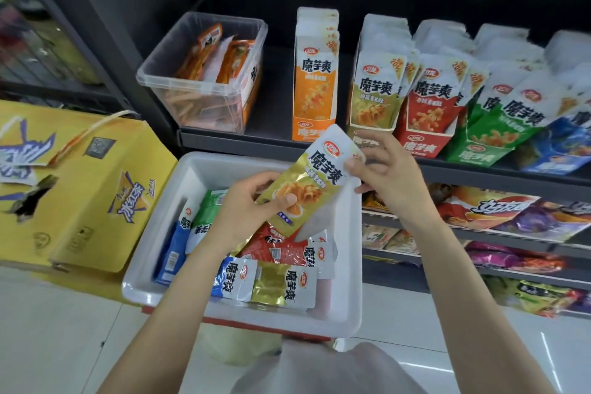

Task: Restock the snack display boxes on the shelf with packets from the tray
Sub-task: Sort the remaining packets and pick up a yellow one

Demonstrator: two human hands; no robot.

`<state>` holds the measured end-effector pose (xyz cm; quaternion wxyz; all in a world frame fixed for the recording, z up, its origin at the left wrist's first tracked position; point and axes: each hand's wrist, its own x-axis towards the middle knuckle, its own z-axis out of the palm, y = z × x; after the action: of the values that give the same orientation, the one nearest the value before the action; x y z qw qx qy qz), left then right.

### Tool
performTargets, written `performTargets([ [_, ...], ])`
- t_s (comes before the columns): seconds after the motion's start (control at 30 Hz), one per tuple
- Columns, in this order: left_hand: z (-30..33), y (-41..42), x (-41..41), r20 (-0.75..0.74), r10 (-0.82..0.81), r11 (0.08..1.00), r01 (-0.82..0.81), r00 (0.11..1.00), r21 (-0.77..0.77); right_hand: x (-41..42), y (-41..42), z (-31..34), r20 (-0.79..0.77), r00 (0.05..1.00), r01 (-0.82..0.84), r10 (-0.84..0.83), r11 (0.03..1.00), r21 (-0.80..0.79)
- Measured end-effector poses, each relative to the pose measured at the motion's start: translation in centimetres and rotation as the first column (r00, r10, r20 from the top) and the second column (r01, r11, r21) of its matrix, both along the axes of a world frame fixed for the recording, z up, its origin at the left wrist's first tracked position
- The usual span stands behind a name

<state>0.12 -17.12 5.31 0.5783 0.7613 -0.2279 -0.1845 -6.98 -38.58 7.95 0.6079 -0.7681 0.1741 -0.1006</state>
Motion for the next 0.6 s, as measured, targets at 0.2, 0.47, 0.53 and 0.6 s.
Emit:
performTargets([
  [0.2,1.0,-3.3,1.2,0.205,0.046,0.998,-0.052,0.978,0.022,-1.2,-1.6,1.9,0.166,0.981,0.126,-0.104,0.984,-0.123],
  [0.47,1.3,-11.0,5.0,0.607,-0.097,0.965,-0.075,0.788,0.252,1.2,-8.2,4.7,0.42,0.863,0.489,-0.283,0.677,-0.549],
  [0.53,1.0,-12.6,5.5,0.658,-0.14,0.947,-0.093,0.74,0.306,2.8,-8.7,5.1,0.392,0.904,0.412,-0.174,0.6,-0.686],
  [0.6,0.9,-13.5,5.9,0.693,-0.146,0.927,-0.146,0.706,0.344,4.2,-9.0,5.3,0.329,0.938,0.333,-0.106,0.53,-0.78],
])
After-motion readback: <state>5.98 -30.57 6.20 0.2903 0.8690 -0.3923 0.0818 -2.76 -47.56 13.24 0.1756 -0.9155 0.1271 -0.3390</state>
